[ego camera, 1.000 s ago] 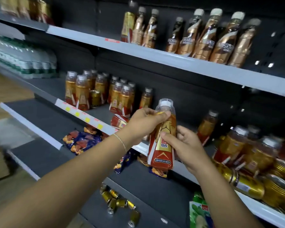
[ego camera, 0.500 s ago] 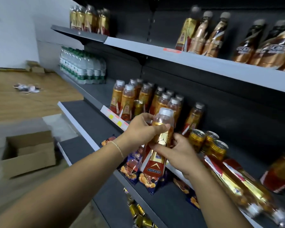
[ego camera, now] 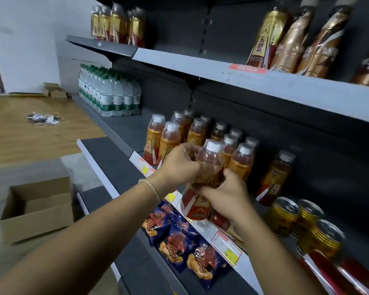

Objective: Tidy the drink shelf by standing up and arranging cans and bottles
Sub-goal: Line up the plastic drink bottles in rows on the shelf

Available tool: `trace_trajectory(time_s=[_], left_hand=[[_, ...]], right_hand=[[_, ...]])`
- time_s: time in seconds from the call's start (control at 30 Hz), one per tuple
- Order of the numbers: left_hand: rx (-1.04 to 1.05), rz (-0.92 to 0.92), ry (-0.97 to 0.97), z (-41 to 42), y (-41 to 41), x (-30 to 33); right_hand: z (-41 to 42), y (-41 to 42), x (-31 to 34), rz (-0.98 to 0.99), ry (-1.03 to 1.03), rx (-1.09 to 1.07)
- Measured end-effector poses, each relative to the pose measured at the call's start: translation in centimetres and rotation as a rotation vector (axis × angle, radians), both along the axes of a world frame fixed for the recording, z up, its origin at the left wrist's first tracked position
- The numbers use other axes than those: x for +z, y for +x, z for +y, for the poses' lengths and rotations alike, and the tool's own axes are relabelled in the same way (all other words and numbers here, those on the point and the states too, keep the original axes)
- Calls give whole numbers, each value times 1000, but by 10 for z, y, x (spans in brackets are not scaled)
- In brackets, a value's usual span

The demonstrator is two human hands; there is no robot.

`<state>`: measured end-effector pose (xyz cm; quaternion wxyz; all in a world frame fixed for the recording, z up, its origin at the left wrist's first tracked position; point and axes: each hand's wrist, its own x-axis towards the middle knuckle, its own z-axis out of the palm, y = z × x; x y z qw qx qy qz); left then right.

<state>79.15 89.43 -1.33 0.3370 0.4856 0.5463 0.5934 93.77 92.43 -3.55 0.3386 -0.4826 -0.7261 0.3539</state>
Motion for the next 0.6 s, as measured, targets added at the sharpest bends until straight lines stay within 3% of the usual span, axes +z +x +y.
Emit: trace_trajectory(time_s=[0.27, 0.6], left_hand=[[-167, 75, -7, 59, -20, -2], [-393, 94, -60, 110, -55, -19]], right_hand=[[42, -22, -5, -76, 146, -184], [74, -64, -30, -110, 136, -401]])
